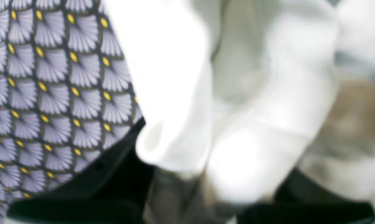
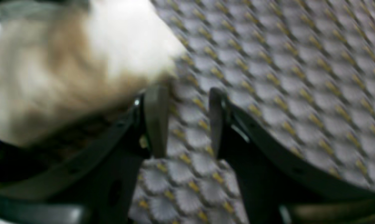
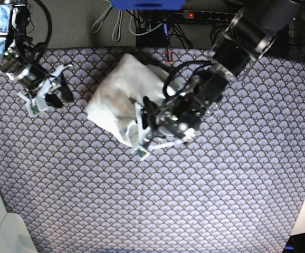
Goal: Fold the T-shirt properly
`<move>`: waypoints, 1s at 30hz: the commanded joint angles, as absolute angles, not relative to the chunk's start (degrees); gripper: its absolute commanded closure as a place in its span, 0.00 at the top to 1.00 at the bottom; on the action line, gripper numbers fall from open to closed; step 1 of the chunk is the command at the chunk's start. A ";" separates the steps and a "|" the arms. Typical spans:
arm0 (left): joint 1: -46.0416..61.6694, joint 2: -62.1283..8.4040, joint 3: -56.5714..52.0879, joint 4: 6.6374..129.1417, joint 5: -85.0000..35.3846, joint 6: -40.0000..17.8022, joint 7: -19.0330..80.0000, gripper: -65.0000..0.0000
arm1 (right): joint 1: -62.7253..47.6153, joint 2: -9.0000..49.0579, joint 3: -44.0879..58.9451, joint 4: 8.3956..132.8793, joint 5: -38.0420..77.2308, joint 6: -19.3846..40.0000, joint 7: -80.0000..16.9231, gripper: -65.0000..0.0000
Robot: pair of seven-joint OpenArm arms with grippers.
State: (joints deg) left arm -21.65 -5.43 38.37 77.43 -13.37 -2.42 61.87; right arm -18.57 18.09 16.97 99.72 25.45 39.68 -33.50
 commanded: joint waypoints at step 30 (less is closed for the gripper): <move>-27.30 8.84 69.23 58.24 24.84 -2.07 46.55 0.01 | -23.25 16.48 37.49 100.62 26.51 40.00 -31.78 0.31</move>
